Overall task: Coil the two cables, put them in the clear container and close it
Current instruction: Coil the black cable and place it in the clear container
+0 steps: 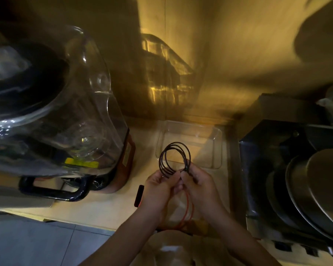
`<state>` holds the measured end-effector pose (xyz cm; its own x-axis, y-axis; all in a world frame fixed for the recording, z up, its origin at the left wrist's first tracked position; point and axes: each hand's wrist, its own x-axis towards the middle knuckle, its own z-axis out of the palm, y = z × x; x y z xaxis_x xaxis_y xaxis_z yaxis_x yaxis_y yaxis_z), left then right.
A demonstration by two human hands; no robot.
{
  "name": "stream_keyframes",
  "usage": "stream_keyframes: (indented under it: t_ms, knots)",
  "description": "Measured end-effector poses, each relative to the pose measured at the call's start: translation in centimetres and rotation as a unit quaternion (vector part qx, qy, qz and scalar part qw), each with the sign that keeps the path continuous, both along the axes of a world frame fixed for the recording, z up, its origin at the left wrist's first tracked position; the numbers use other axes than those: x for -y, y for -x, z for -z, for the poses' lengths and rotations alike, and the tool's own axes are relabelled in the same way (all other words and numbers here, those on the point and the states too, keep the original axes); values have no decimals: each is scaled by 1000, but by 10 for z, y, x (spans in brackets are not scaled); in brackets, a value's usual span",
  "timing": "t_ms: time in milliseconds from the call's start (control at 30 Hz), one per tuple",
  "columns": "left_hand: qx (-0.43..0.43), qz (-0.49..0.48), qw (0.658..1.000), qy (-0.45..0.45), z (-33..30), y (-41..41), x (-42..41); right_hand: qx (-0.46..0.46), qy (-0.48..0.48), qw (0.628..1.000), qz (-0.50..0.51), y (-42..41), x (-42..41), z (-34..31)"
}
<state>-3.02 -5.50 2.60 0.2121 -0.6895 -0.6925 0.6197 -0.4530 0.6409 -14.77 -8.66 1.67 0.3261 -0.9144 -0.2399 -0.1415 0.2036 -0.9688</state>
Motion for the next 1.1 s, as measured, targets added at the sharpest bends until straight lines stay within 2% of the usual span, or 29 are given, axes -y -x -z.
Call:
stream_keyframes:
  t_ms: [100, 367, 533, 800, 967, 1100]
  knots:
    - [-10, -8, 1000, -10, 6, 2, 6, -18, 7, 1000, 11, -2, 7, 5]
    - [2, -2, 999, -52, 22, -1, 36, 3, -101, 993, 66, -6, 32, 19]
    - [32, 23, 997, -68, 31, -7, 55, 33, -145, 984, 95, -8, 47, 29]
    - [140, 93, 984, -64, 45, -10, 81, 44, -173, 975, 134, -8, 68, 36]
    - [120, 104, 985, -66, 52, -13, 97, 50, -186, 969, 154, -13, 84, 40]
    - [70, 83, 992, -66, 57, -15, 111, 0, -182, 971, 155, -20, 104, 48]
